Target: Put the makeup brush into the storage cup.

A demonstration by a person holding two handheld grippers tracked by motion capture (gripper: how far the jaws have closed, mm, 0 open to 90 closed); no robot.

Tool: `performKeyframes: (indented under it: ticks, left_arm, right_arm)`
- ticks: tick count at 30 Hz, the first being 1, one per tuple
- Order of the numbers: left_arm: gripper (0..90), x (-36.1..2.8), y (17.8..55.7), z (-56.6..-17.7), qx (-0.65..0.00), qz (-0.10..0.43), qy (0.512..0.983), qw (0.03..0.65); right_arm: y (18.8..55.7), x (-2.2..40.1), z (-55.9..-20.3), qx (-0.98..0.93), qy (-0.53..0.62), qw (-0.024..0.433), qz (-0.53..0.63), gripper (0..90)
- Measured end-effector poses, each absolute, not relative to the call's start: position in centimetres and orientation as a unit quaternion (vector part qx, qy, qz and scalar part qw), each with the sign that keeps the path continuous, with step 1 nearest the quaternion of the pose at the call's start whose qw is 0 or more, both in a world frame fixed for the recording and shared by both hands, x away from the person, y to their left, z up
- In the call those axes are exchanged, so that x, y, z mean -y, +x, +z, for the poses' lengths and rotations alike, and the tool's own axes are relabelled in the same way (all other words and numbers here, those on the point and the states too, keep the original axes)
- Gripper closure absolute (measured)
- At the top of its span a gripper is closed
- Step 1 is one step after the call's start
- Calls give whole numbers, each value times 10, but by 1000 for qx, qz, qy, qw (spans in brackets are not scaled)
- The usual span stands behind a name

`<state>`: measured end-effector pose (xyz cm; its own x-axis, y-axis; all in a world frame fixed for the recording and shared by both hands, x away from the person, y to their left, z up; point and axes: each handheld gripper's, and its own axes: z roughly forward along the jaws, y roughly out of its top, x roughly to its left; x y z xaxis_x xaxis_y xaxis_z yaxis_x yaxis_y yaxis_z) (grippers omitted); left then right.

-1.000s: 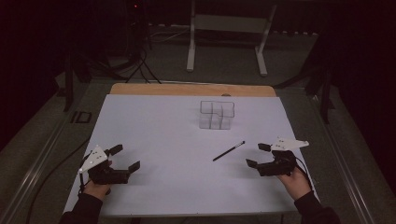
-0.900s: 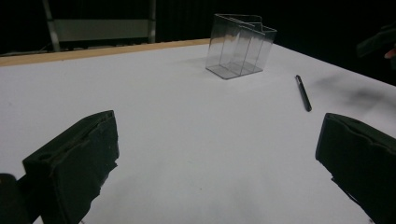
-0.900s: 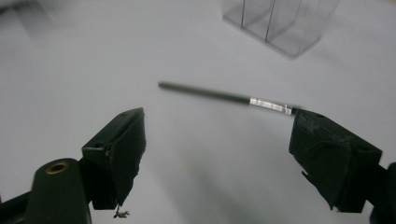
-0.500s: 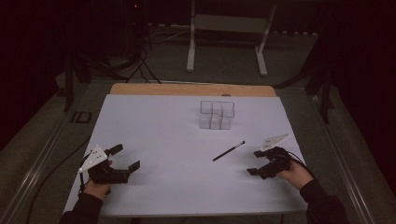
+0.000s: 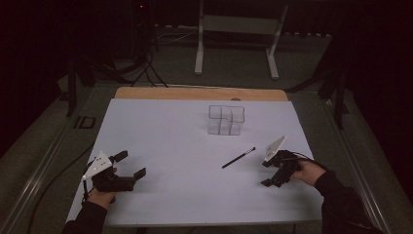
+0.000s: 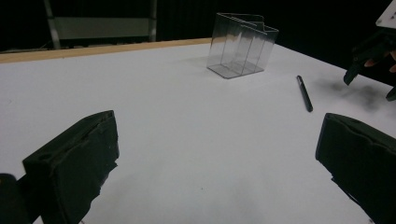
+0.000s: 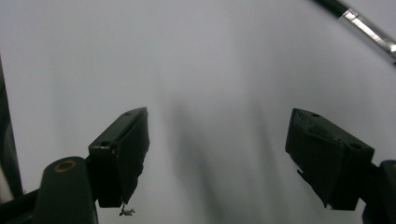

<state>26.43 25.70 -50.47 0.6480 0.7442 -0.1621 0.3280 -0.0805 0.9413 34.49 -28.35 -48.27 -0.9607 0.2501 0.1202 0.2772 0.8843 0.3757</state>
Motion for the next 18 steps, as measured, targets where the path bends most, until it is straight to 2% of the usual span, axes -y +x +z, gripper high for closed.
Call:
performKeyframes:
  ticks: [10, 18]
  left_arm:
    - [9, -257, 264, -505, -376, 184, 712, 563]
    - [9, -257, 263, -505, -378, 184, 712, 562]
  right_arm:
    - [358, 274, -484, 990, -59, 65, -113, 215]
    - [368, 268, -485, 995, -14, 66, -76, 206]
